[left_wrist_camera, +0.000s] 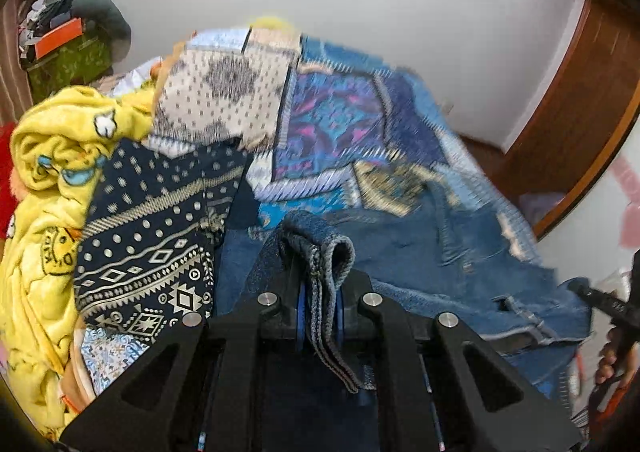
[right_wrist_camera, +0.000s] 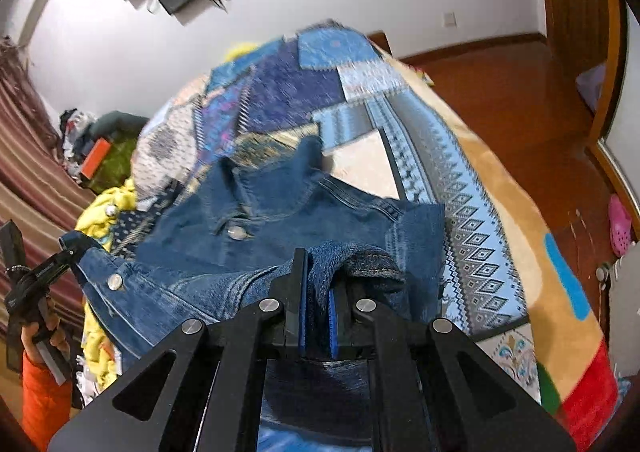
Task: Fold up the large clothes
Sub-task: 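Lift the hem with both grippers and fold it toward the collar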
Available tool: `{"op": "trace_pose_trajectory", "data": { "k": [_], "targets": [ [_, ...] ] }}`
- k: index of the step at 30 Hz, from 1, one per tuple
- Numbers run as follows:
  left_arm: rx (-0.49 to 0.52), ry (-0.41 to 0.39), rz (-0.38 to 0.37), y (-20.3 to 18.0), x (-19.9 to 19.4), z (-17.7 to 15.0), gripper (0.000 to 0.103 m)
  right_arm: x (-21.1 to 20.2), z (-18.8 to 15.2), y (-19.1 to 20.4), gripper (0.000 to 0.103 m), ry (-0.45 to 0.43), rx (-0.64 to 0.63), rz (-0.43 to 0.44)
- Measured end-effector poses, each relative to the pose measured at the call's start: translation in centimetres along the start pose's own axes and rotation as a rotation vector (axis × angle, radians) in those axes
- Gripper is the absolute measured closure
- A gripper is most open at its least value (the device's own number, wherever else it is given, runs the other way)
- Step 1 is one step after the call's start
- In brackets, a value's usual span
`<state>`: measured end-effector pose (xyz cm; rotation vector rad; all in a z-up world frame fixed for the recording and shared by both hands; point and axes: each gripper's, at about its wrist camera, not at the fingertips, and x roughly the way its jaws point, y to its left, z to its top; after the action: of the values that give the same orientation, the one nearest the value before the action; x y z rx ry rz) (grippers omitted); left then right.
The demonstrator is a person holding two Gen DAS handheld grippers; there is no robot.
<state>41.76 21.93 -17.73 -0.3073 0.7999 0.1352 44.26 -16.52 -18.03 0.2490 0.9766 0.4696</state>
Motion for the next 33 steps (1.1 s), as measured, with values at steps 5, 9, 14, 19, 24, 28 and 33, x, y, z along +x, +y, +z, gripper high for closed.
{"op": "trace_pose_trajectory", "data": {
  "k": [5,9,14,19,24,28,33],
  "targets": [
    [0.018,0.086,0.048,0.7,4.6,-1.3,0.092,1.7,-0.1,-0.9,0.097,0.051,-0.046,-0.017],
    [0.024,0.146,0.056,1.4,7.1,-2.4,0.089,1.5,-0.3,-1.0,0.096,0.077,-0.104,-0.015],
    [0.021,0.165,0.054,1.7,8.0,-2.8,0.087,0.4,-0.2,-0.8,0.094,0.097,-0.149,0.003],
    [0.082,0.177,0.094,0.8,8.2,-2.7,0.085,-1.5,-0.4,-0.9,0.089,0.11,-0.17,0.019],
    [0.017,0.217,0.105,1.2,7.1,-2.1,0.083,-4.4,-0.5,-1.8,0.073,0.027,-0.173,-0.161],
    [0.031,0.149,0.107,0.0,2.8,-0.8,0.072,-7.2,-1.1,-3.5,0.073,-0.002,-0.11,-0.131],
    [0.129,-0.023,0.136,-1.6,-3.9,0.1,0.039,-8.9,-3.0,-1.9,0.072,-0.04,-0.157,-0.156]
  ]
}}
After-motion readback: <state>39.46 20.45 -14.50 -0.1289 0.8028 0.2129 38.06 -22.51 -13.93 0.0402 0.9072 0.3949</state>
